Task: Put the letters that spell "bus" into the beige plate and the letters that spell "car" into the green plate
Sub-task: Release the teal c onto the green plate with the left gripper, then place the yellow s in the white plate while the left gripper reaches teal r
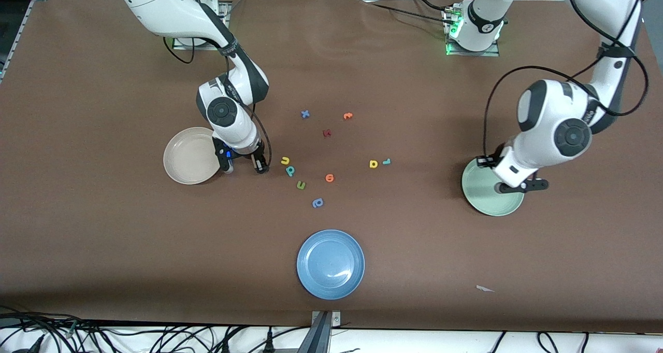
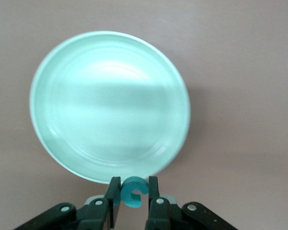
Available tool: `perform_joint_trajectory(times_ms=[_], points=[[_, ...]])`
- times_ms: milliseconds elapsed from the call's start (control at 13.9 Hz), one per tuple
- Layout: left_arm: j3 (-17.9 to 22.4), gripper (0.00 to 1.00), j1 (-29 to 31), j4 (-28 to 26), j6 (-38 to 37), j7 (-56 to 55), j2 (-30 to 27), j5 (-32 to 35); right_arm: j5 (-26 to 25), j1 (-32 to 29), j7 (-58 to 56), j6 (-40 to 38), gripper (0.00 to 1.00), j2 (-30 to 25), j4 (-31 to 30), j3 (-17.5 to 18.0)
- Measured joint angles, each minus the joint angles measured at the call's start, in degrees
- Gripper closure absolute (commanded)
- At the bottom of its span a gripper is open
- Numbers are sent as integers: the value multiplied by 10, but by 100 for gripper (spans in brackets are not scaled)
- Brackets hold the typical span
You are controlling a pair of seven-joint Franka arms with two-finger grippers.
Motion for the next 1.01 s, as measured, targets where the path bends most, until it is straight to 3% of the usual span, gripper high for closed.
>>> perform_joint_trajectory(times_ms=[288,360,432,504,576,720,1009], points=[[-2,93,15,34,1,11,66,2,0,-1,-6,0,62,-2,0,-2],[-2,84,14,38,4,11,82,2,0,-1,-11,0,68,-2,0,-4],[-2,63,14,41,6,11,95,2,0,-1,-14,0,76,-3,0,-5],[-2,15,14,44,8,11,103,2,0,-1,-16,-1,87,-3,0,-6],[-1,0,15,48,9,11,107,2,0,-1,-17,-1,91,-3,0,-6],[0,0,16,59,9,11,107,2,0,-2,-19,-1,95,-4,0,-6],[-19,0,17,91,-40,-5,72,2,0,-2,-21,-3,96,-5,0,-8]])
